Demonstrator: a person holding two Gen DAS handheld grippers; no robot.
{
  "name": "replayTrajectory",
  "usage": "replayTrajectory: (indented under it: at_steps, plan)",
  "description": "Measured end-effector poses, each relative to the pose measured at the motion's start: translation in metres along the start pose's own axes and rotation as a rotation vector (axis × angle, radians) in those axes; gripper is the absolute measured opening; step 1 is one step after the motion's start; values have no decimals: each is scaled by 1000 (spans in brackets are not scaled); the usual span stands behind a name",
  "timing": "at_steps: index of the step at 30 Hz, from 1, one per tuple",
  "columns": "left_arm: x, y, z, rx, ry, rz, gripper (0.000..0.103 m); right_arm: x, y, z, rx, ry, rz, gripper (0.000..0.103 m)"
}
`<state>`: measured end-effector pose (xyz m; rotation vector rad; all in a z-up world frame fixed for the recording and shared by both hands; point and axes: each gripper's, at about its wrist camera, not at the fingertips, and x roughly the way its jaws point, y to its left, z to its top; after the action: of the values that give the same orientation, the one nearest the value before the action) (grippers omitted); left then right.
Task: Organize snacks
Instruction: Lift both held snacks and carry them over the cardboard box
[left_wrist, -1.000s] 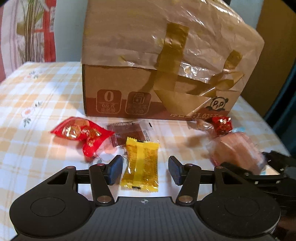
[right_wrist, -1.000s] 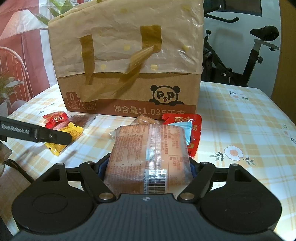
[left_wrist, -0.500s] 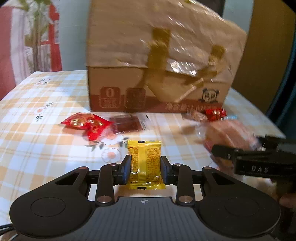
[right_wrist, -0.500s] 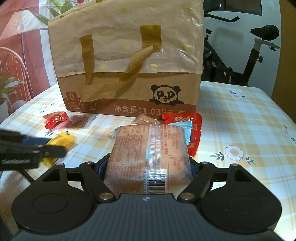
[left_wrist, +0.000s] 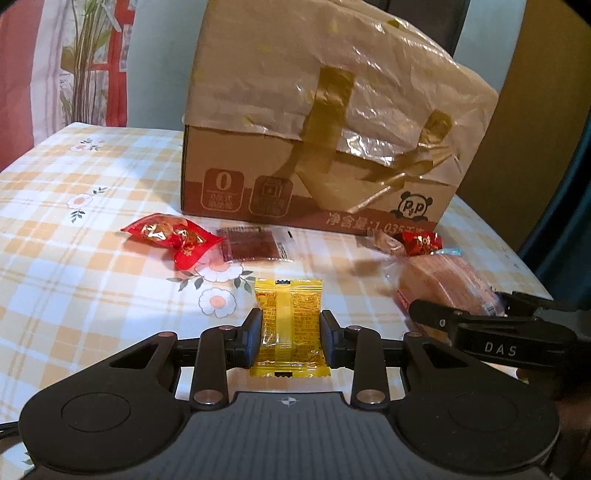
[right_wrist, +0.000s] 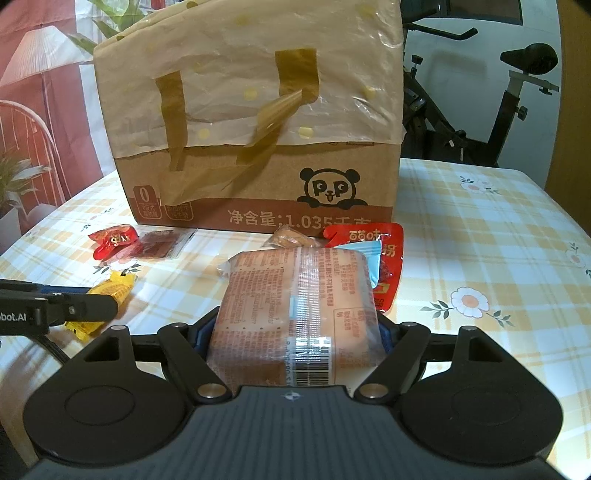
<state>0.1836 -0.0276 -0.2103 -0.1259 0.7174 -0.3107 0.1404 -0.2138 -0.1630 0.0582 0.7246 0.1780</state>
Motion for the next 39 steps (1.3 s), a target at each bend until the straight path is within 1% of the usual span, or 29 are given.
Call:
replayTrajectory:
  at_steps: [5, 8, 9, 12, 17, 19, 22, 25, 28, 31, 35, 39]
  plan:
    - [-8, 1, 4, 0, -27, 3, 35, -1, 0, 1, 3, -3, 2, 78]
    - [-23, -3, 14, 57, -89, 15, 35, -9, -1, 2, 15, -22, -14, 77]
    - [-30, -4, 18, 66, -112, 10, 35, -16, -3, 4, 24, -43, -17, 77]
    - [-47, -3, 37, 81, -173, -3, 35, -38, -11, 16, 68, -120, 12, 77]
    - [-74, -10, 76, 101, -298, -24, 35, -72, -16, 43, 44, -252, -6, 77]
    - [-81, -14, 93, 119, -340, -39, 35, -84, -18, 57, 42, -301, -1, 77]
    - [-83, -23, 120, 154, -393, -46, 35, -100, -19, 84, 17, -370, 17, 77]
    - [-78, -29, 146, 149, -416, -51, 35, -107, -15, 116, -27, -430, 39, 77]
    - [-69, -30, 169, 132, -423, -45, 35, -103, -13, 149, -54, -467, 53, 77]
    - [-53, -29, 192, 118, -418, -33, 35, -84, -11, 183, -88, -472, 63, 77]
    - [-29, -28, 219, 125, -406, 25, 35, -40, -12, 223, -94, -428, 55, 77]
    - [-7, -23, 239, 93, -370, 65, 35, -8, -16, 239, -85, -383, 21, 77]
